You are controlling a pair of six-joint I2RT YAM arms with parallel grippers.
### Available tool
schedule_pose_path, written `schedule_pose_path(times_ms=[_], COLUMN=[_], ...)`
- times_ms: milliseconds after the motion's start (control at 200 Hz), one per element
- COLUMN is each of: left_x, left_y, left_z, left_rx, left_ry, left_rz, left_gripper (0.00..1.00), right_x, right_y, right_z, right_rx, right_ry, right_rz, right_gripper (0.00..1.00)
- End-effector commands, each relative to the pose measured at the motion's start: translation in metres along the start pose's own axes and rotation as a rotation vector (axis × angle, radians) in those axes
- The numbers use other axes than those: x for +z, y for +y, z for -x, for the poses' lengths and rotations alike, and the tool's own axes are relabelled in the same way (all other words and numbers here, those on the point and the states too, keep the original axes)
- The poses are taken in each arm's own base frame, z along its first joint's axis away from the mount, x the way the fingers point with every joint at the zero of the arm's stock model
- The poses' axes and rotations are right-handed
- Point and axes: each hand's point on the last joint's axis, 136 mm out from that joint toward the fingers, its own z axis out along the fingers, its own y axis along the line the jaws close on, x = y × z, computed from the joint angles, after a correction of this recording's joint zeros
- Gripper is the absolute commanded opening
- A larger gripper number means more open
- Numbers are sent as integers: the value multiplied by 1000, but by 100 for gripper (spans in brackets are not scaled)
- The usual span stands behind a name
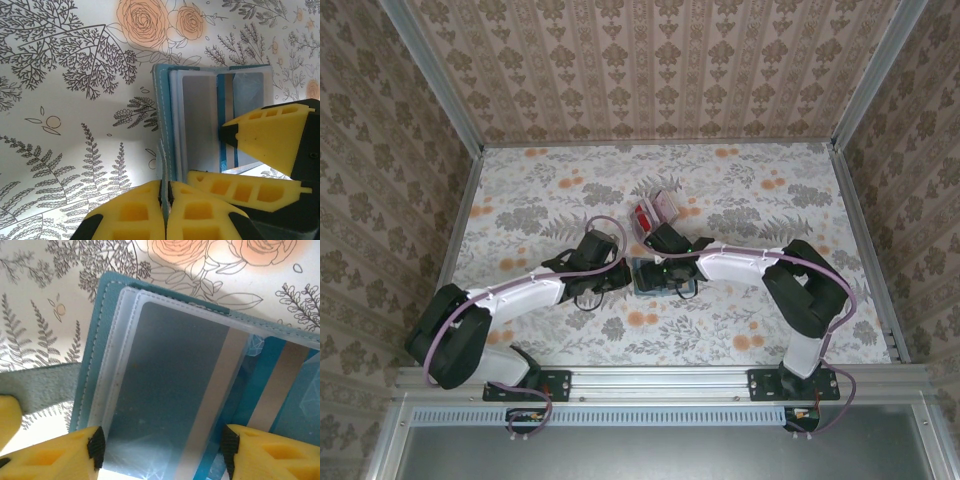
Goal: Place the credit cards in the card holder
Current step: Insert the credit card into the card slot, then flip over the card slot on the card holder.
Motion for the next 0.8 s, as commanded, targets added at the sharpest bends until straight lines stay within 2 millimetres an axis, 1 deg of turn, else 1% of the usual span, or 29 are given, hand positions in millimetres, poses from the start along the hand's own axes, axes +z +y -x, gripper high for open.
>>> schedule_pose_path(times_ms=[0,150,270,340,510,795], left_x=[-5,-5,-5,-5,-5,-7], left_y=[-14,-14,-13,-13,-11,-11], left_z=[10,10,10,10,9,9], left_rx=[-7,-10,-9,-9,-10,-7], left_ry=[-27,-27,-30,-30,-29,-37], left_rz=[-44,-45,-40,-40,-33,-36], left_gripper=[0,0,0,0,0,0], right_x=[4,7,12,14,16,17], right_y=[5,7,0,-6,-11,-20], right_z=[5,5,1,-2,-7,-6], right_rx=[26,30,34,31,29,24], right_ry=[-1,6,15,23,27,21], right_rz=[17,27,-5,-28,-45,-92], right_gripper=[73,74,74,73,68,64])
